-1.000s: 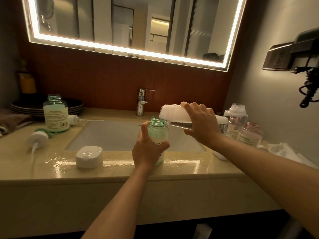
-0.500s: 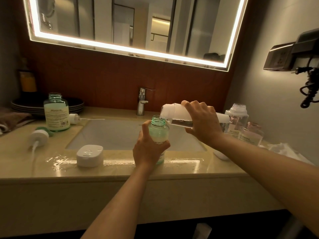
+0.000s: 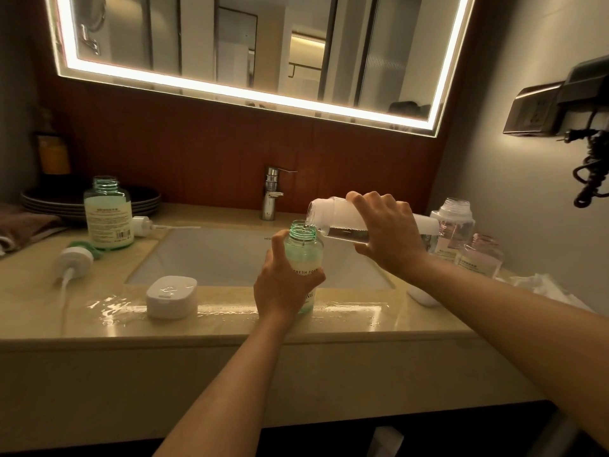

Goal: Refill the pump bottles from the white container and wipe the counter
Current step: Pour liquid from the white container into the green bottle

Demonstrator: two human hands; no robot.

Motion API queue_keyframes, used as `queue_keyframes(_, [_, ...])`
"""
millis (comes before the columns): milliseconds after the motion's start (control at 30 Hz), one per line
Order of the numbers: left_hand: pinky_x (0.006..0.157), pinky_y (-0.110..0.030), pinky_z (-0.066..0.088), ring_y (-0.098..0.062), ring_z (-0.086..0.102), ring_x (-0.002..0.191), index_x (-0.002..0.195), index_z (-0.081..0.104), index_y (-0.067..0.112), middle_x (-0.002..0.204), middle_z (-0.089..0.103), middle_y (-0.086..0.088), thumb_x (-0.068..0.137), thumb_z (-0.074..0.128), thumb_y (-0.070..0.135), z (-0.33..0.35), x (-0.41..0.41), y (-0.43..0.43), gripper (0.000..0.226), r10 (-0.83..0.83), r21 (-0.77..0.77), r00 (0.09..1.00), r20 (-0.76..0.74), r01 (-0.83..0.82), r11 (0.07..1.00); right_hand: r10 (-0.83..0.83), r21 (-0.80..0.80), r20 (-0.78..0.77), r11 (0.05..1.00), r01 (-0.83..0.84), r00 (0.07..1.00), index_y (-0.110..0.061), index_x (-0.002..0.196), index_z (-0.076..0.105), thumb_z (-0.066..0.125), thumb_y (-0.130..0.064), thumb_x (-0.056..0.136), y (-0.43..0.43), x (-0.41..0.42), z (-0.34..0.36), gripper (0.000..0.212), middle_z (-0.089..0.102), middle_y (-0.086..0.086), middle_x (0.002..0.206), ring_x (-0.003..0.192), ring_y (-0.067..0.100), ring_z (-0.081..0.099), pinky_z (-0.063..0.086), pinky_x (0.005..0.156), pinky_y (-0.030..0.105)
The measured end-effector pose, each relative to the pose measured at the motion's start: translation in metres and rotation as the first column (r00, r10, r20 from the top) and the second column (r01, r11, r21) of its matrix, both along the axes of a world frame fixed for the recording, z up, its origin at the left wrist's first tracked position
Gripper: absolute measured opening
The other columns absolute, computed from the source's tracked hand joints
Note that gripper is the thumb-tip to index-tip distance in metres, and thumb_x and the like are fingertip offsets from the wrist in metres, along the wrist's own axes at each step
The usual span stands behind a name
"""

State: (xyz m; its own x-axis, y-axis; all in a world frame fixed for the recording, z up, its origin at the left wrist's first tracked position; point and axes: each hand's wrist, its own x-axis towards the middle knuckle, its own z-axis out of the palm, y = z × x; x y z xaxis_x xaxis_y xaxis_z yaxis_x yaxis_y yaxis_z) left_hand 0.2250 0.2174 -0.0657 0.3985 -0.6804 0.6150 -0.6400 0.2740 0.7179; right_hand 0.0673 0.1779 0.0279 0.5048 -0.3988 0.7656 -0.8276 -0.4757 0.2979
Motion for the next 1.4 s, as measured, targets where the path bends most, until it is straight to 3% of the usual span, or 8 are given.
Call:
queue_keyframes(833, [0.067, -0.028, 0.045, -0.016, 0.048, 0.083, 0.116, 0.014, 0.036, 0.113, 0.056, -0.007, 0.064, 0.077, 0.039, -0.0020, 0.0002, -0.0015, 0.082, 0.004, 0.001, 1.000, -0.006, -0.004, 1.000, 0.001, -0.041, -0.023, 0.999, -0.002, 1.000, -0.014, 0.118, 0.043, 0.089, -0.020, 0.049, -0.0051, -0.0011, -0.0001, 0.084, 0.062, 0.016, 0.100, 0.085, 0.034, 0.060, 0.050, 0.076, 0.051])
queue_keyframes(1400, [0.067, -0.026, 0.043, -0.015, 0.047, 0.084, 0.116, 0.013, 0.036, 0.114, 0.055, -0.007, 0.066, 0.076, 0.039, -0.0005, 0.0003, 0.0005, 0.081, 0.000, 0.004, 1.000, 0.001, 0.000, 1.000, 0.006, -0.055, -0.030, 0.998, -0.008, 1.000, -0.011, 0.118, 0.047, 0.090, -0.019, 0.047, -0.0032, -0.0013, 0.0016, 0.083, 0.062, 0.017, 0.098, 0.083, 0.035, 0.060, 0.050, 0.074, 0.051])
